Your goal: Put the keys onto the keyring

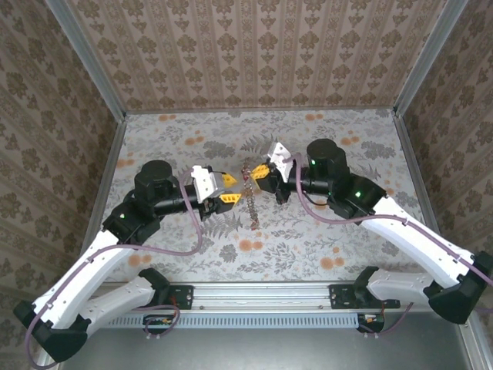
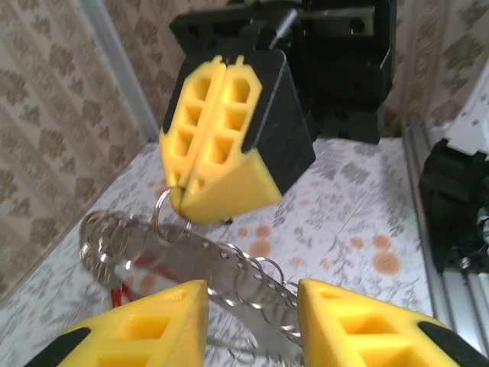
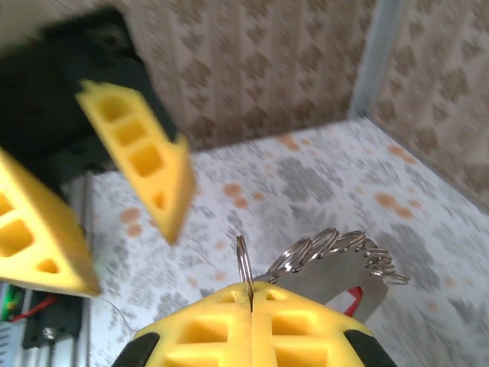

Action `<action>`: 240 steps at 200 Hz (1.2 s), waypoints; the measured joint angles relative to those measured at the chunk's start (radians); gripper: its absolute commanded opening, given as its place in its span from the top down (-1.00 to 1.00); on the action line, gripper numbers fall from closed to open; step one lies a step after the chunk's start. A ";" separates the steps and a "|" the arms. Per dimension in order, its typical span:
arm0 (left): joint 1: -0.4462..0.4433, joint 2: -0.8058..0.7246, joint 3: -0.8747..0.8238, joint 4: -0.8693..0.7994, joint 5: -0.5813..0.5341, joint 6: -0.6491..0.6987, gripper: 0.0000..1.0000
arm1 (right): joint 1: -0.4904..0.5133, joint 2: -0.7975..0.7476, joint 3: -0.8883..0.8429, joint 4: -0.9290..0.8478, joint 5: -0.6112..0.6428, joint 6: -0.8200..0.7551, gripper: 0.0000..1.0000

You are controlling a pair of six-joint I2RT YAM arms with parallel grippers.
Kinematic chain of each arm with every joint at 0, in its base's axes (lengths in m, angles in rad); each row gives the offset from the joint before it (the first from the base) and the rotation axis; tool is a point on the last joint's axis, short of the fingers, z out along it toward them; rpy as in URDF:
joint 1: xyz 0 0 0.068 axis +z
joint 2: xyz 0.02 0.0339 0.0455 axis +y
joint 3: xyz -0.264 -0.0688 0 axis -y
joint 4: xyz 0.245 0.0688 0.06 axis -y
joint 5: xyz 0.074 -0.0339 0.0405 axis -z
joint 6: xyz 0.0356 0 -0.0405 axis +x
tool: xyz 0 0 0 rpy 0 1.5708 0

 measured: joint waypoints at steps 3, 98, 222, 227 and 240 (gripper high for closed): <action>0.000 0.000 0.003 -0.010 -0.015 0.003 0.27 | 0.000 0.010 0.017 -0.030 0.015 0.000 1.00; 0.004 0.002 -0.049 -0.004 -0.105 0.008 0.27 | 0.041 0.248 0.314 -0.574 0.189 -0.026 1.00; 0.000 0.064 -0.023 0.003 0.122 -0.002 0.29 | 0.101 0.140 0.211 -0.476 0.022 -0.191 1.00; -0.003 0.069 -0.017 -0.003 0.121 -0.001 0.29 | 0.101 0.140 0.208 -0.470 0.020 -0.196 1.00; -0.010 0.087 -0.003 -0.012 0.118 0.000 0.30 | 0.102 0.140 0.205 -0.459 0.020 -0.204 1.00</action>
